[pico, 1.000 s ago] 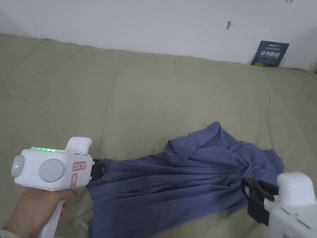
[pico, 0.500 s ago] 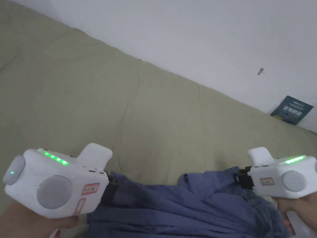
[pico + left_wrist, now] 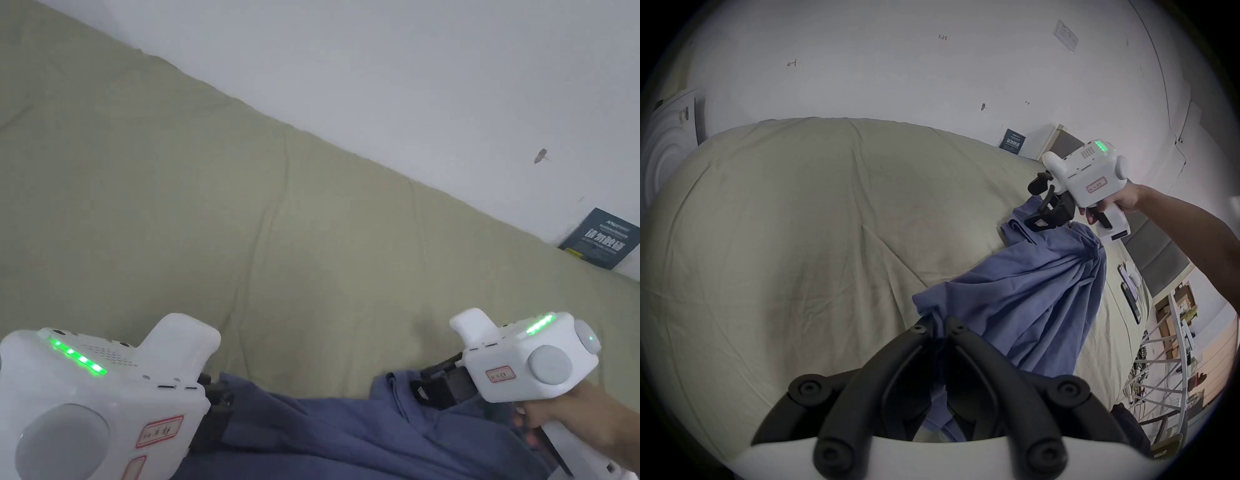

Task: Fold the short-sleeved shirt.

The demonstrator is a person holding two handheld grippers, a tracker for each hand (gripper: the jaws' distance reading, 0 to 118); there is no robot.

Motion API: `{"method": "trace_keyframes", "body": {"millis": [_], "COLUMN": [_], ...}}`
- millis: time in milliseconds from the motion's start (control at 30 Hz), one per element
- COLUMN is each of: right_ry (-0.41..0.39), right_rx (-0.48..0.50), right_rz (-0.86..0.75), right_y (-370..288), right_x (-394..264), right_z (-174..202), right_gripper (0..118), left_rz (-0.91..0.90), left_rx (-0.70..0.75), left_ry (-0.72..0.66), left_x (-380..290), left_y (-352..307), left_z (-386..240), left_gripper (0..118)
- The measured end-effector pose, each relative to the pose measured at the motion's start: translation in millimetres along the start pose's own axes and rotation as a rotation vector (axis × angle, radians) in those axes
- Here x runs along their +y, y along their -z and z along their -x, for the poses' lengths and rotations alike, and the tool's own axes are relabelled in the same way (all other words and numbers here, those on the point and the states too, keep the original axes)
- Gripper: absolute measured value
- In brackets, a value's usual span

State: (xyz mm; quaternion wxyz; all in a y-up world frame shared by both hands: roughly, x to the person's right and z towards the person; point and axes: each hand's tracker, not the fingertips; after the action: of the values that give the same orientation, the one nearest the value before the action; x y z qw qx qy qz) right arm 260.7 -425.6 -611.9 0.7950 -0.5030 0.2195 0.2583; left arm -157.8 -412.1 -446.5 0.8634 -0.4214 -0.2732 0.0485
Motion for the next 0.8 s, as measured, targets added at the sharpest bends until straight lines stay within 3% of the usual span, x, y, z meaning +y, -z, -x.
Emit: {"method": "trace_keyframes", "body": {"millis": [67, 133, 167, 233, 267, 300, 367, 400, 467, 533, 700, 733, 800], "right_ry": [0.035, 0.216, 0.232, 0.135, 0.147, 0.157, 0.136, 0.161, 0.285, 0.281, 0.515, 0.542, 0.592], "right_rx": [0.041, 0.175, 0.183, 0.169, 0.191, 0.191, 0.130, 0.125, 0.275, 0.233, 0.309, 0.310, 0.175], "right_rz": [0.062, 0.117, 0.075, 0.036, 0.031, 0.023, -0.016, -0.039, -0.043, -0.102, -0.297, -0.326, -0.356], "right_y": [10, 7, 3, -11, -16, -22, -30, -35, -39, -48, -89, -99, -124], "right_x": [-12, -19, -23, -30, -34, -37, -42, -47, -53, -60, -69, -69, -67], "right_z": [-3, -13, -16, -17, -20, -21, -18, -19, -22, -19, -22, -20, -10], "right_gripper": [117, 108, 108, 102, 91, 71, 15, 12, 12, 12, 12, 12, 12], "left_rz": [0.005, 0.010, 0.013, 0.014, 0.014, 0.013, 0.012, 0.013, 0.016, 0.023, -0.015, -0.023, -0.069], "left_rx": [0.005, 0.010, 0.013, 0.017, 0.021, 0.025, 0.026, 0.028, 0.040, 0.046, 0.058, 0.055, 0.037], "left_ry": [-0.004, -0.006, -0.008, -0.012, -0.012, -0.013, -0.014, -0.016, -0.017, -0.021, -0.067, -0.077, -0.140], "left_x": [-2, -4, -5, -7, -7, -6, -5, -4, -2, 0, 4, 6, 13], "left_y": [3, 4, 5, 8, 9, 10, 15, 17, 21, 23, 13, 8, -2], "left_z": [2, 4, 4, 4, 4, 3, 2, 2, 2, 3, 8, 9, 11], "left_gripper": [6, 6, 6, 6, 6, 6, 6, 6, 6, 6, 6, 6, 6]}}
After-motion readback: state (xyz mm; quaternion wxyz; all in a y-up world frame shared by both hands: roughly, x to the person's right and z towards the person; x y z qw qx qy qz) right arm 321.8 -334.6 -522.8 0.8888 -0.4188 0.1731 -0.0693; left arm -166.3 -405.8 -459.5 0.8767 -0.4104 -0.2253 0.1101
